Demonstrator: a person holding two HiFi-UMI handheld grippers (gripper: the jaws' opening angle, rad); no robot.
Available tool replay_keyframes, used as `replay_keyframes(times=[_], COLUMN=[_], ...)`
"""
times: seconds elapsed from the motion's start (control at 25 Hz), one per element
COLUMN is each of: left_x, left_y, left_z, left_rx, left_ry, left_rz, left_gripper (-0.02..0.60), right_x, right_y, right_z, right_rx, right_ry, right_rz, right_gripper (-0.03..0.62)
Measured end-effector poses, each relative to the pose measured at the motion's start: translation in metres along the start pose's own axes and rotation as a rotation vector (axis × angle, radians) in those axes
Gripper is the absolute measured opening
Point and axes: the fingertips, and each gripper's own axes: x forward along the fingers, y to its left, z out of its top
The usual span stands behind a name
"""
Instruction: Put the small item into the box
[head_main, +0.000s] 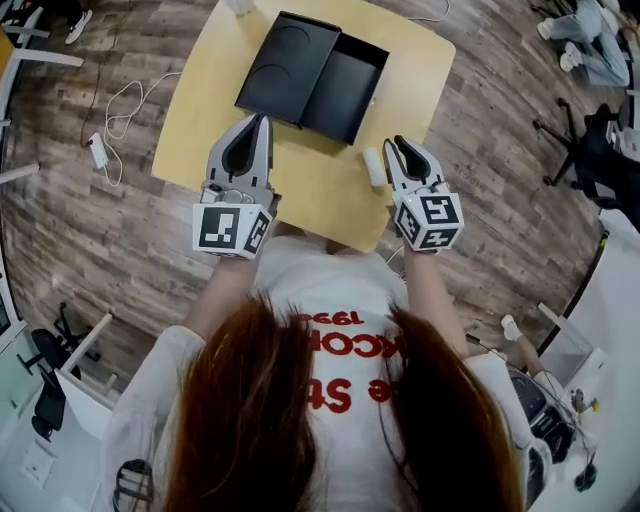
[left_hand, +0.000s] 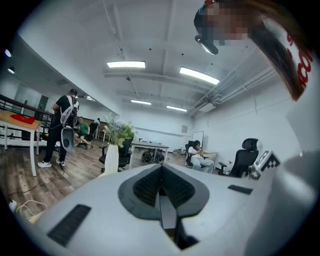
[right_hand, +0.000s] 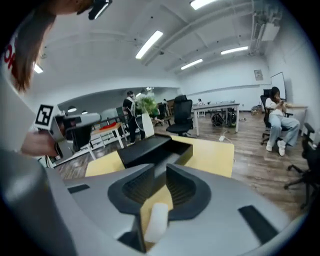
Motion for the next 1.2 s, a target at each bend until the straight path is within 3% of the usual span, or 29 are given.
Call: replay_keyframes(times=[0.24, 0.4, 0.6, 0.64, 0.72, 0.96, 1.2], left_x=[-0.005, -0.010, -0.012, -0.012, -0.011, -0.009, -0.003], left_y=[-0.002, 0.006, 0.000, -0.001, -0.003, -0.001, 0.003], left_z=[-0.023, -0.031, -0.036, -0.037, -0.037, -0.023, 0.004], left_rx=[-0.009, -0.017, -0.019, -0.019, -0.018, -0.008, 0.016], left_ry=[0.063, 0.086, 0.098, 0.099, 0.098, 0.058, -0.008], left_rz=[-0.029, -0.032, -0.042, -0.043, -0.043, -0.047, -0.053], left_gripper=[0.006, 0.006, 0.006, 0.006, 0.006, 0.006, 0.006], right_x=[0.025, 0.036, 0.035, 0.035, 0.032, 0.024, 0.010], right_y=[0.002, 0.011, 0.008, 0.007, 0.004, 0.007, 0.009], right_z=[-0.089, -0.114, -0.125, -0.124, -0.119, -0.081, -0.010], right_rx=[-0.005, -0.060, -0.106, -0.110, -0.117, -0.087, -0.079], right_ry=[0.230, 0.344, 0.391, 0.390, 0.369, 0.232, 0.015], right_rz=[-0.061, -0.076, -0.108, -0.114, -0.123, -0.107, -0.096], right_gripper=[0.185, 0.262, 0.273, 0.267, 0.151, 0.143, 0.143])
